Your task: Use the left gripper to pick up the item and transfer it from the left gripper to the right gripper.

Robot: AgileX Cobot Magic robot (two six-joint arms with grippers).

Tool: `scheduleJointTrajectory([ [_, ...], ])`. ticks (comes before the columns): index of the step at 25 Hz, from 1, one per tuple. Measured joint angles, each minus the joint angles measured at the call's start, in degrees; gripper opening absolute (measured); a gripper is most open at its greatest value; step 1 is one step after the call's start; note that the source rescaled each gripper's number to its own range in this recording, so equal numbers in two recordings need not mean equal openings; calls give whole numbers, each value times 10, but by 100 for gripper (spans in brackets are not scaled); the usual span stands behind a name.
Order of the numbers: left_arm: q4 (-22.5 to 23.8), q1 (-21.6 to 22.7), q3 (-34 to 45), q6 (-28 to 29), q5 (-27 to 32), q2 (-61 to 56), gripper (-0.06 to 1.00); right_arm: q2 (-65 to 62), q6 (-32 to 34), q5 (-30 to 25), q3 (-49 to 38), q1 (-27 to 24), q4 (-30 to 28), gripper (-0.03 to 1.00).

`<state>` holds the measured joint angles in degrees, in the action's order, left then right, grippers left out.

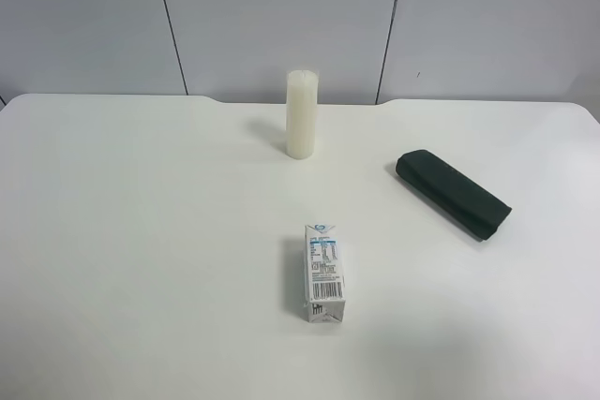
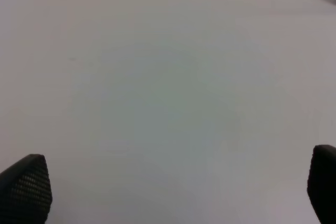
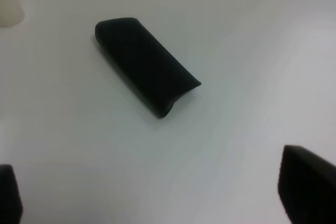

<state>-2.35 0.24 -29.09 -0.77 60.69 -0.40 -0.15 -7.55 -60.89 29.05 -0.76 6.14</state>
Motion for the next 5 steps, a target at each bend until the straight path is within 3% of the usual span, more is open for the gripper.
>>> scheduleJointTrajectory([
  [5, 0, 0, 0, 0, 0, 0, 100, 0, 0, 0, 0, 0, 0, 96],
])
